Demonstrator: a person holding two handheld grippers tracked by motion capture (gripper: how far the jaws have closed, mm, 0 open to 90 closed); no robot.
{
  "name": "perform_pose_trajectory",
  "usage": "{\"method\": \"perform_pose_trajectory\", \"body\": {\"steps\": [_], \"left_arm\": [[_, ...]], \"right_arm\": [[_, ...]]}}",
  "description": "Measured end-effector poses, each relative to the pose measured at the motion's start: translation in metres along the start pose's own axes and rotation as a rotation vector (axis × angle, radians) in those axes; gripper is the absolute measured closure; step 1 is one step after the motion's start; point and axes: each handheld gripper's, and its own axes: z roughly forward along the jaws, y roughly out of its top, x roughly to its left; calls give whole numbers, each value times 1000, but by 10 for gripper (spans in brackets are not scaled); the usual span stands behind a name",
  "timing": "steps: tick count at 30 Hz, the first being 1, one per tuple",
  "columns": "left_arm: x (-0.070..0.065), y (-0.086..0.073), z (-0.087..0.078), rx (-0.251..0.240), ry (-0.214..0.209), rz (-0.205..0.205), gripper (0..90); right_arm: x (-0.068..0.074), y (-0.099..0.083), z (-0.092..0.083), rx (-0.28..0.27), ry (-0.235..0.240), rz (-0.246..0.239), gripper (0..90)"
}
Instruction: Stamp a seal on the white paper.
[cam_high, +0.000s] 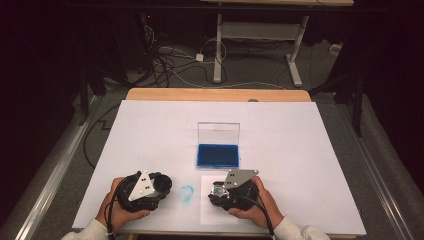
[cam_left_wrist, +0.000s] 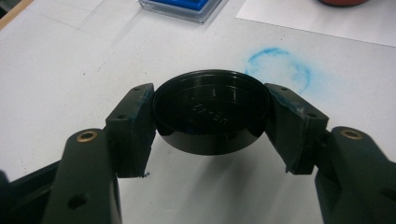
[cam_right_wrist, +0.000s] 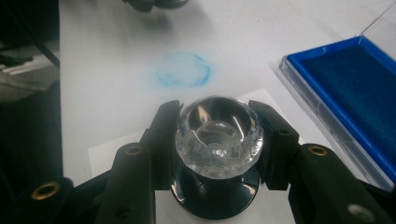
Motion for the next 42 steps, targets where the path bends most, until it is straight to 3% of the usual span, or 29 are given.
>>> {"method": "perform_pose_trajectory", "body": {"steps": [12,20,35,42], "left_arm": [[-1,1,0,5,-3,7,364],[-1,0,0,6,-3,4,364],[-3,1,1,8,-6,8,364],[-3,1,1,9,-8,9,363]], "right_arm": [[-6,-5,0,-8,28,26,565],[-4,-4,0,1,19,-1,566],[-6,-6,0,-3,36,25,566],[-6,-6,0,-3,34,14,566]]}}
